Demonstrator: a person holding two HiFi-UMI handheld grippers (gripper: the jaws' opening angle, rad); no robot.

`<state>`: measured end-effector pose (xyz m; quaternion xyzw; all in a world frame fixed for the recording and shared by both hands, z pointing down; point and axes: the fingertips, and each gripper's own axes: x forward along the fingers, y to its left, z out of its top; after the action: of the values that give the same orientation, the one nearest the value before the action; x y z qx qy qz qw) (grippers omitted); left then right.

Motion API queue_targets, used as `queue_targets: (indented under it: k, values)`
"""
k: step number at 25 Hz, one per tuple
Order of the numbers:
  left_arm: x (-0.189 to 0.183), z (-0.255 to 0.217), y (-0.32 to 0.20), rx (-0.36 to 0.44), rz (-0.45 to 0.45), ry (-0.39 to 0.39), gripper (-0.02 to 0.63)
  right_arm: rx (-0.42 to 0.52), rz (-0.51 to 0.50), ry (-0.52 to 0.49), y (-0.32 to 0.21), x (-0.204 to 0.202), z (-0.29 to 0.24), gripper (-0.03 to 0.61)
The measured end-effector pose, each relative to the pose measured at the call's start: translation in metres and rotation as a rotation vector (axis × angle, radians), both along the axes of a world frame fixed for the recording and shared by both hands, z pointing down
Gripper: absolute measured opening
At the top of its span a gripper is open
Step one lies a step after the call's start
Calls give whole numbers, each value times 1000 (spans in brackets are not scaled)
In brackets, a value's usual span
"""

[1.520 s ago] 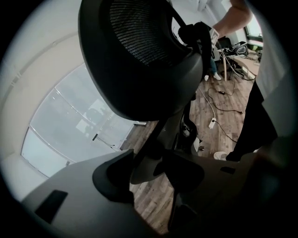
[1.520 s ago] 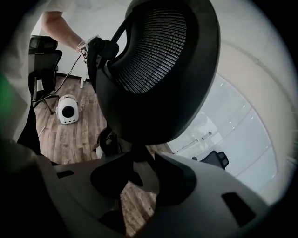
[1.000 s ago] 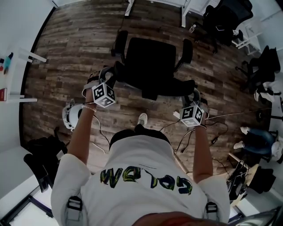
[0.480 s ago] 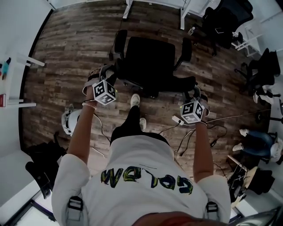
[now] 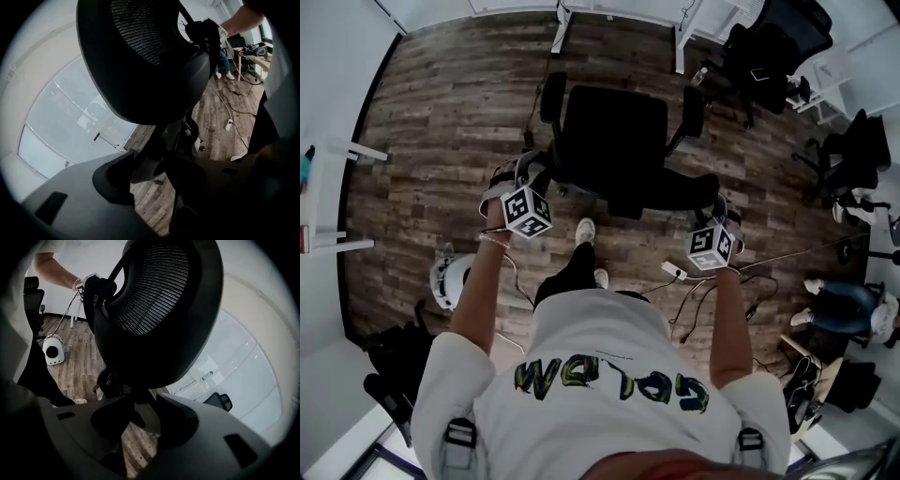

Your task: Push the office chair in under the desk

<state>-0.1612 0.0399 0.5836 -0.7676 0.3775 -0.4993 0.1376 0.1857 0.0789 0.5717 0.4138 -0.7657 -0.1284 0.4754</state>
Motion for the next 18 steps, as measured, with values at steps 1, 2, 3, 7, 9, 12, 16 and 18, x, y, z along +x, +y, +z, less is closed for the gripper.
queue_targets:
  k: [1,2,3,7,9,12,16,18]
  values:
    - [0,0,-7,-2,-1,-2,206,-1,0,-3,-7,0,0,150]
    - [1,-1,-14,-3,-1,-3,206,-2,2,-6,-14,1,-1,152]
    - [1,-1,-22,-4,2,-2,206,-2,4,-9,-22,2,-1,152]
    - [2,-1,-56,-8,19,12,206,-4,14,-5,-54,2,-1,152]
    - [1,0,-76,-11,25,13,206,-8,23,7,-71,1,-1,152]
    - [-1,0,-103,-8,31,9,206,0,36,10,-96,-1,0,150]
    - [-5,-2,-140,5,41,9,204,2,54,11,-128,-6,-3,152]
    - [-4,-1,-156,6,48,10,204,6,63,15,-144,-6,-2,152]
